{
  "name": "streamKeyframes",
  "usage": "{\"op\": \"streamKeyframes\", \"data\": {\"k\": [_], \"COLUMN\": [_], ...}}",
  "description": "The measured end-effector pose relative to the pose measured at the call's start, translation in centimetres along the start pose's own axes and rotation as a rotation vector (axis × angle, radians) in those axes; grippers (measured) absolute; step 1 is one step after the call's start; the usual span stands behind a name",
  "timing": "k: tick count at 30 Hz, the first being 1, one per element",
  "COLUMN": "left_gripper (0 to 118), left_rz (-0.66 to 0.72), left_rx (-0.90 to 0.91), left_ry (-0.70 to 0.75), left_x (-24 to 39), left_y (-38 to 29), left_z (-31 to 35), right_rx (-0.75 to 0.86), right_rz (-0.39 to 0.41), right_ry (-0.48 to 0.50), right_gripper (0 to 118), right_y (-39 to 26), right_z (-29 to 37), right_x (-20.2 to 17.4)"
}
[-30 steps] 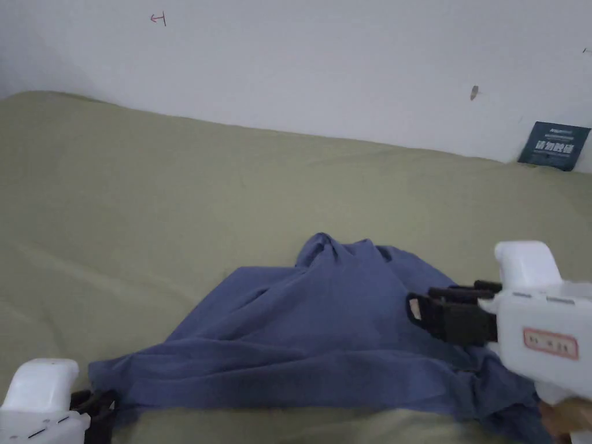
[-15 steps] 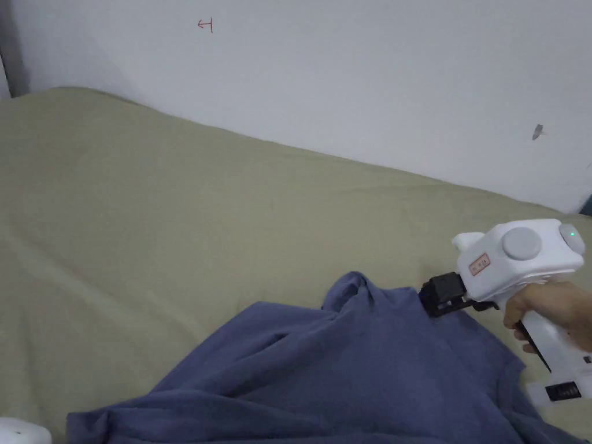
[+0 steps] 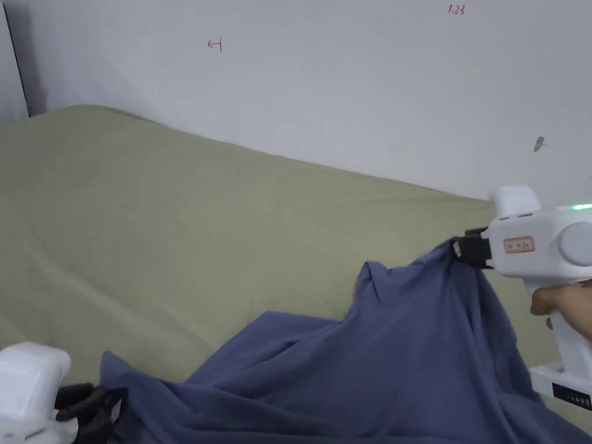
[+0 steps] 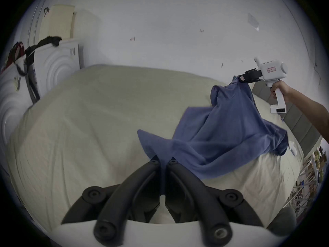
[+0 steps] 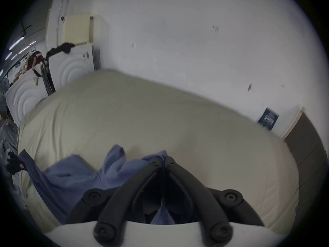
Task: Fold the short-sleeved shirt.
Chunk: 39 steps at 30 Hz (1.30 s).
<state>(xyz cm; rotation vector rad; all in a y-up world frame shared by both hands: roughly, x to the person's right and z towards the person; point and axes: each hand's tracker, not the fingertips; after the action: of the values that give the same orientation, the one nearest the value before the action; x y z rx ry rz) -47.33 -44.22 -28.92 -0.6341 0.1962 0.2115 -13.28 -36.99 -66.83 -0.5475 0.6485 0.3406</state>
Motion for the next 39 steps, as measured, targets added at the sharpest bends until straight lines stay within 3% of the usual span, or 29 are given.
{"op": "streamKeyframes", "data": {"k": [3, 8, 14, 17, 28, 33, 39], "left_gripper": [2, 2, 2, 2, 2, 2, 2], "left_rz": [-0.043, -0.135, -0.156, -0.199, -0.195, -0.19, -0.203], "left_rx": [0.072, 0.173, 0.256, 0.285, 0.413, 0.457, 0.497], "left_ry": [-0.03, -0.025, -0.026, 0.008, 0.127, 0.188, 0.213], "left_x": [0.4, 2.5, 3.2, 3.5, 3.2, 2.6, 2.2], "left_y": [4.1, 11.8, 20.3, 24.0, 36.3, 39.8, 42.2], "left_z": [0.9, 2.1, 2.3, 2.0, 1.9, 1.7, 1.9], "right_rx": [0.095, 0.217, 0.346, 0.414, 0.631, 0.715, 0.771], "right_rz": [-0.008, 0.024, -0.023, 0.02, 0.006, 0.026, -0.025], "right_ry": [0.002, -0.075, -0.139, -0.199, -0.372, -0.398, -0.376], "right_gripper": [2, 2, 2, 2, 2, 2, 2], "right_y": [3.6, 9.5, 15.4, 17.6, 25.4, 28.0, 27.3], "right_z": [3.9, 9.2, 13.8, 15.2, 17.7, 18.8, 21.0], "right_x": [0.5, 1.7, 4.2, 4.8, 8.7, 9.4, 9.4]}}
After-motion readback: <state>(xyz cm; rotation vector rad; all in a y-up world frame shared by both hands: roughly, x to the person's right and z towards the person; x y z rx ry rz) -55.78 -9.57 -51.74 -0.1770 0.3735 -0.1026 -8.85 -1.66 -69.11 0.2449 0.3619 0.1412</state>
